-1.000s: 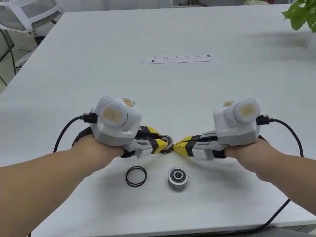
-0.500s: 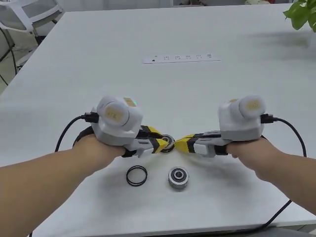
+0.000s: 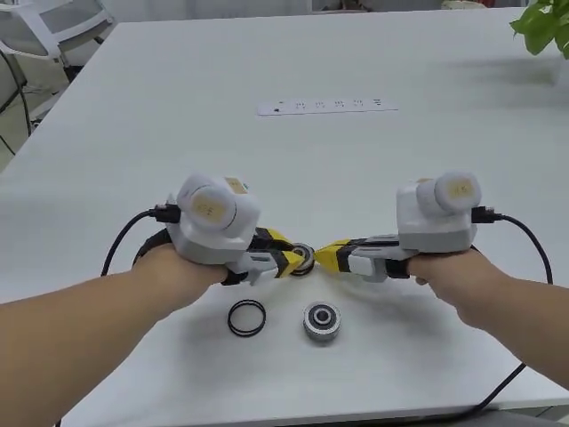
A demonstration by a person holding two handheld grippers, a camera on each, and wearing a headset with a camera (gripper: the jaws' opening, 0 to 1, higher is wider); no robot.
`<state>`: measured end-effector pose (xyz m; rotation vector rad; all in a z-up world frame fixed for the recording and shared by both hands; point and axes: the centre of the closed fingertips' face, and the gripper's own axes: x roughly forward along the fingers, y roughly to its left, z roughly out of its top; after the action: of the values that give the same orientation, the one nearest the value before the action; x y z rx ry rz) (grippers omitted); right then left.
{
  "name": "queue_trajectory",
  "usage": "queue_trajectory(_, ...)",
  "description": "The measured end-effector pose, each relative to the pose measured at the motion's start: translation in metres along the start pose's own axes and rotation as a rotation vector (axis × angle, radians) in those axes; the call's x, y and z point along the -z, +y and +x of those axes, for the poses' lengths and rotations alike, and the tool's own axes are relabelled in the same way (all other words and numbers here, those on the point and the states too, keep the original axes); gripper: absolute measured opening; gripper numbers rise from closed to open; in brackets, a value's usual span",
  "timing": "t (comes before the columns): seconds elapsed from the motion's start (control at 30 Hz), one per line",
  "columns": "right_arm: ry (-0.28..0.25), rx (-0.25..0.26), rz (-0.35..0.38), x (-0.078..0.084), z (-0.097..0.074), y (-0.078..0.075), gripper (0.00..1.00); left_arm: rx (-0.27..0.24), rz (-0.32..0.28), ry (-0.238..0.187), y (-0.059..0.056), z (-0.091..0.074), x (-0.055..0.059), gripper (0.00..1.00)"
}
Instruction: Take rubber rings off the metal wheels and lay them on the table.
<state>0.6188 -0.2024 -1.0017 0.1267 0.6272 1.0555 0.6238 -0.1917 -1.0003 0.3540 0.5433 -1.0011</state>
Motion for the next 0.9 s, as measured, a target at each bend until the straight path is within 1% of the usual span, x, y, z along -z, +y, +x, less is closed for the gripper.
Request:
queue_trajectory(0.17, 0.002, 0.000, 0.008, -0.0012, 0.0003, 0.0021, 0.00, -0.005, 0.002, 0.000, 0.0012, 0.0005, 0.0005, 0.13)
queue_trajectory(0.43, 0.004, -0.002, 0.003, -0.0016, 0.0010, -0.0005, 0.00, -0.005, 0.003, 0.004, 0.0022, 0.0009, 0.0011, 0.12)
queue_trajectory(0.73, 0.011, 0.001, -0.063, -0.0014, 0.0021, -0.0012, 0.00, -0.008, 0.001, 0.004, 0.0029, 0.0014, 0.0012, 0.12)
queue_trajectory(0.9, 0.009, -0.001, -0.069, -0.0020, 0.0026, -0.0019, 0.00, -0.011, 0.002, 0.003, 0.0029, 0.0016, 0.0011, 0.12)
